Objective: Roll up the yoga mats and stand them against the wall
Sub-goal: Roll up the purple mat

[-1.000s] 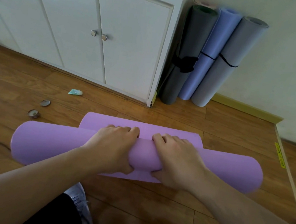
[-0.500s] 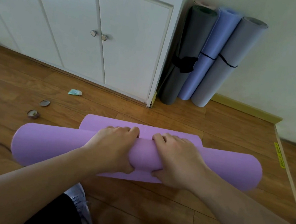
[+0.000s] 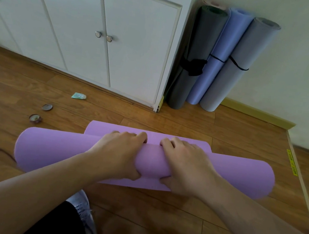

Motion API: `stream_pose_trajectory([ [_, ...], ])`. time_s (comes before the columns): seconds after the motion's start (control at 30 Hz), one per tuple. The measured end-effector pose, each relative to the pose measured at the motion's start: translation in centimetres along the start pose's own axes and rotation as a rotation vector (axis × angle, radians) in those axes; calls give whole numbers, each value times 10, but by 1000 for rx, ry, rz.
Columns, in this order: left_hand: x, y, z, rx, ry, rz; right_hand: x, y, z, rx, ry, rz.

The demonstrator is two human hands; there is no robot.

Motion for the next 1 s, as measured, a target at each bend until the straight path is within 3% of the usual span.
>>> stream_pose_trajectory([
  [0.2, -4, 9, 7, 187, 76, 14, 0, 3, -5, 64, -12, 0],
  [0.4, -2, 4, 2, 1, 30, -11, -2, 3, 4, 41, -62, 15],
  [0.63, -4, 6, 6, 6, 67, 81, 3, 11, -1, 103, -9, 21],
  [0.8, -3, 12, 12, 161, 96, 64, 3, 13, 2, 152, -14, 9],
  [1.0, 0, 3, 10, -12, 36, 41, 0, 3, 4, 17, 7, -19],
])
Point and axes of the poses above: each hand's wrist, its own x-axis towards the middle knuckle, its own z-axis out of the palm, y = z × x, the point moved 8 cm from there along x, towards the middle knuckle, and after that the axes turned 12 degrees about -y, right-handed, at the moved point
